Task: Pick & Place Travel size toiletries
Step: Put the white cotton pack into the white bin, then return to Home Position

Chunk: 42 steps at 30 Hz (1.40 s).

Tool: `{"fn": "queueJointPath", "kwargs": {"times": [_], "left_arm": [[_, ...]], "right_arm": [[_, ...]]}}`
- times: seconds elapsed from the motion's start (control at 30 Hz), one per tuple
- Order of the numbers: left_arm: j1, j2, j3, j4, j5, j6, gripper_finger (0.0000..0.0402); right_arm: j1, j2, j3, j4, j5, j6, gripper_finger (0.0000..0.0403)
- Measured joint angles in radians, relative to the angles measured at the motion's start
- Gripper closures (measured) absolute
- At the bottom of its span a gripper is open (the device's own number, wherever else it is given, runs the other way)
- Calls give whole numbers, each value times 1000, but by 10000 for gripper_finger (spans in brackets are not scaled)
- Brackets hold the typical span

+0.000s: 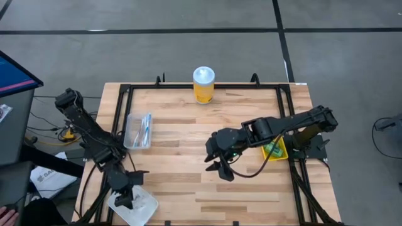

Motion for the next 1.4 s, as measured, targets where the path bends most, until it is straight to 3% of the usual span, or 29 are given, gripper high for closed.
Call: {"fn": "queueJointPath", "kwargs": {"times": [0.2, 0.4, 0.57, 0.73, 0.83, 0.97, 1.17, 1.4], "left_arm": [[-5, -7, 0, 21, 120, -70, 147], [-40, -39, 0, 28, 163, -130, 181], [-5, -197, 44, 37, 6, -20, 269], [23, -450, 87, 38, -315, 247, 386], [18, -608, 112, 43, -499, 471, 393], [19, -793, 126, 45, -536, 746, 400], [19, -998, 125, -108, -557, 873, 400], [20, -1057, 122, -252, -611, 935, 401]], "right_arm": [[-4, 0, 0, -3, 0, 0, 248], [-12, -3, 0, 24, 0, 5, 256], [13, -104, -2, 162, 0, -111, 304], [-40, -262, 1, 168, 31, -247, 390], [-110, -352, 1, 134, 72, -288, 392], [-204, -468, -21, 70, 75, -373, 400], [-314, -663, -259, 134, 46, -391, 402], [-420, -948, -746, 517, -38, -257, 402]]}}
